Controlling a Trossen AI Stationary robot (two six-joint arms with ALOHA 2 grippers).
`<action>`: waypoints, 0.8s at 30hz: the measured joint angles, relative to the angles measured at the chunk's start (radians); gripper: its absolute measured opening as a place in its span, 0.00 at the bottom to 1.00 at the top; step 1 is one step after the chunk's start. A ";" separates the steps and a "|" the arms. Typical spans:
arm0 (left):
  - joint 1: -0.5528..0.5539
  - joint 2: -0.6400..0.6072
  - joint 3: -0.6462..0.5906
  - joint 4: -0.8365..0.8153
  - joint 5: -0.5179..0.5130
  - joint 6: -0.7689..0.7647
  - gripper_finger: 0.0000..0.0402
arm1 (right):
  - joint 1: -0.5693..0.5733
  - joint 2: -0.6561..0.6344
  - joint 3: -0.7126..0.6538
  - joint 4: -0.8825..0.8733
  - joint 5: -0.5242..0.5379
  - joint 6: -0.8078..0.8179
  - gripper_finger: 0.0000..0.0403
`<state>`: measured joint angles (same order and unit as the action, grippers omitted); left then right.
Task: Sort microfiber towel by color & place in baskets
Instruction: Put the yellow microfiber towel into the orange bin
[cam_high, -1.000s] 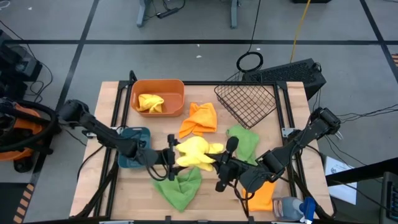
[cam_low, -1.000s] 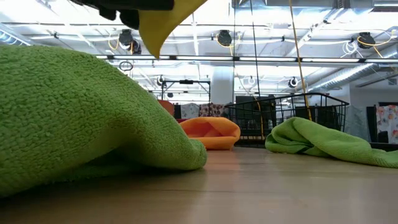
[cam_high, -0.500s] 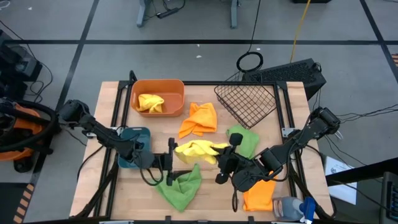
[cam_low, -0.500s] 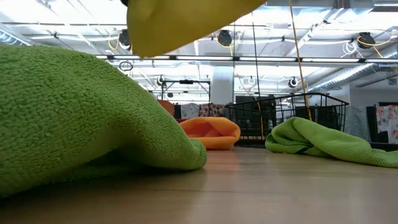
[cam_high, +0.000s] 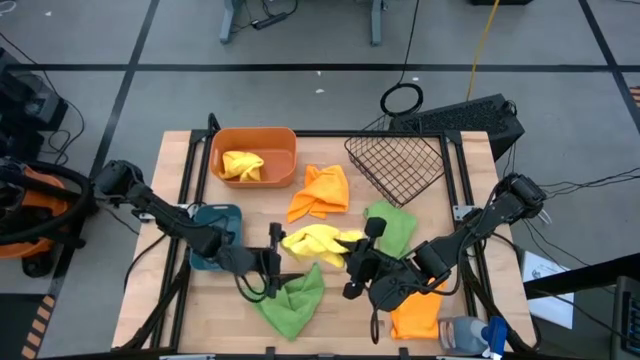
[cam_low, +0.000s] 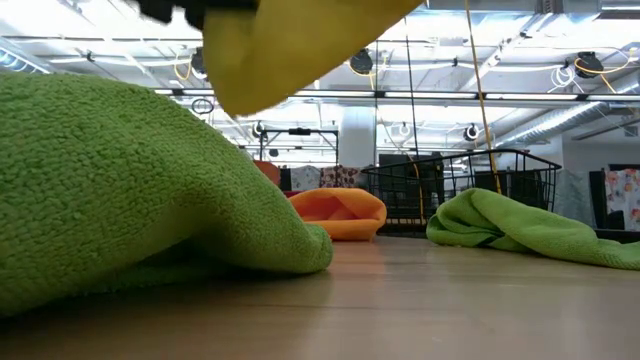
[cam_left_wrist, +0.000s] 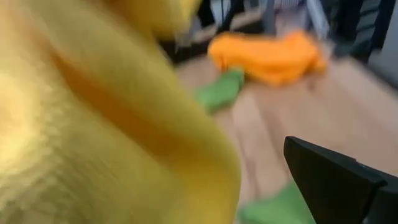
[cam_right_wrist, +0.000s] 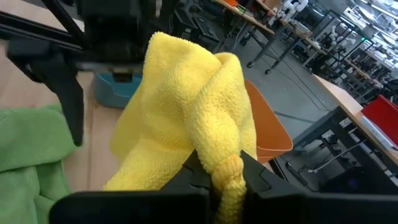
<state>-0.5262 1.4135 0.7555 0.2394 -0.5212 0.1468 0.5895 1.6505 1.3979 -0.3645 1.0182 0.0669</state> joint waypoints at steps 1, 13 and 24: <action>0.000 -0.002 0.000 -0.052 -0.013 -0.026 0.93 | 0.003 0.000 0.000 0.000 0.002 0.000 0.03; -0.033 -0.136 0.030 -0.446 -0.034 -0.425 0.93 | 0.047 0.000 0.000 0.000 0.003 -0.002 0.03; -0.119 -0.113 0.065 -0.159 -0.139 -0.174 0.93 | 0.034 0.000 0.000 0.063 0.002 -0.016 0.03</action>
<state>-0.6457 1.3009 0.8204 0.0804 -0.6607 -0.0268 0.6235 1.6505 1.3979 -0.3012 1.0203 0.0513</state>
